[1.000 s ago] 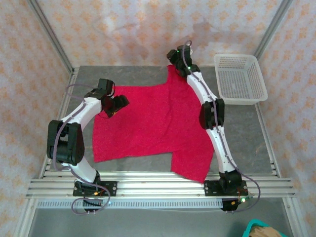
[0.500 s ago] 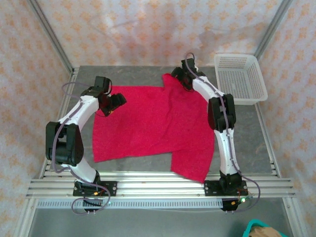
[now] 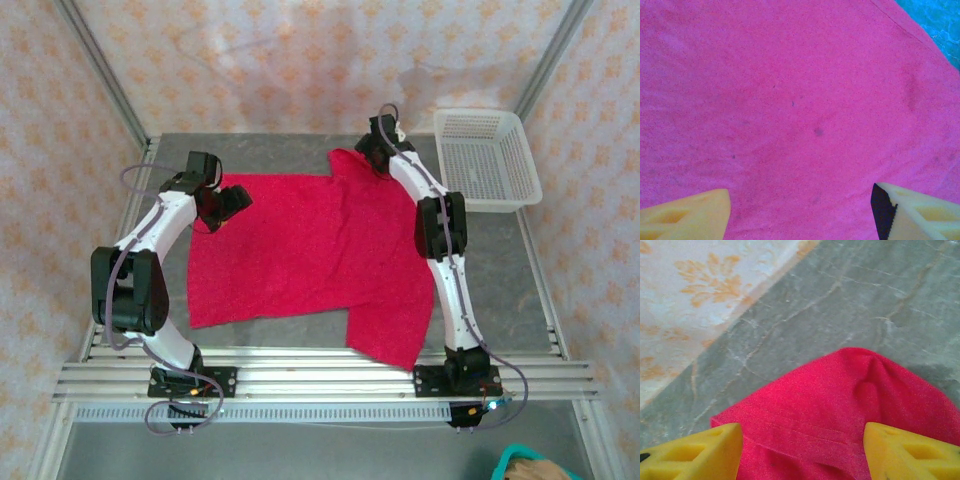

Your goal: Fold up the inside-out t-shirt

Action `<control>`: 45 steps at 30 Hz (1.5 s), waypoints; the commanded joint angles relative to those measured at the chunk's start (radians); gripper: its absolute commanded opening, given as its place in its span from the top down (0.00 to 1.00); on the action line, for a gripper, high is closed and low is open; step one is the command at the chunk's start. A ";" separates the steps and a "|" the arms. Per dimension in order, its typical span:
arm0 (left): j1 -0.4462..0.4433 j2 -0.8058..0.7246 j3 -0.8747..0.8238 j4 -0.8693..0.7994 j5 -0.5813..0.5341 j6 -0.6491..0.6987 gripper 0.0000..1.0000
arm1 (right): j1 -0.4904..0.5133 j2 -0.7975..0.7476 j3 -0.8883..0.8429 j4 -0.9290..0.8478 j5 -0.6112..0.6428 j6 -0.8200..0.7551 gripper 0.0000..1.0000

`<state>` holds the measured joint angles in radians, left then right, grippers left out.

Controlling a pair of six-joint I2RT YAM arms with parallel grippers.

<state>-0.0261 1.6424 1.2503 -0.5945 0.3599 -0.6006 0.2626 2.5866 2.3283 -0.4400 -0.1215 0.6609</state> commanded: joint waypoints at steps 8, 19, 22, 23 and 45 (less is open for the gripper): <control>0.000 0.014 0.020 -0.029 -0.003 0.015 0.26 | -0.002 -0.016 -0.038 -0.029 0.076 0.035 0.36; 0.004 0.026 0.023 -0.028 -0.004 0.022 0.31 | -0.008 0.039 0.061 -0.039 0.081 0.050 0.97; 0.005 0.027 0.021 -0.027 -0.007 0.024 0.32 | -0.017 0.031 0.084 0.011 0.079 0.060 1.00; 0.006 0.029 0.017 -0.024 -0.007 0.023 0.32 | -0.024 0.030 0.088 0.047 0.084 0.070 1.00; 0.123 0.090 -0.051 0.097 -0.021 -0.066 0.33 | -0.006 -0.379 -0.391 -0.026 -0.103 0.051 0.30</control>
<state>0.0452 1.6733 1.2133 -0.5426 0.3359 -0.6357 0.2276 2.3703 2.0907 -0.4282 -0.2584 0.7628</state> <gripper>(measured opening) 0.674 0.699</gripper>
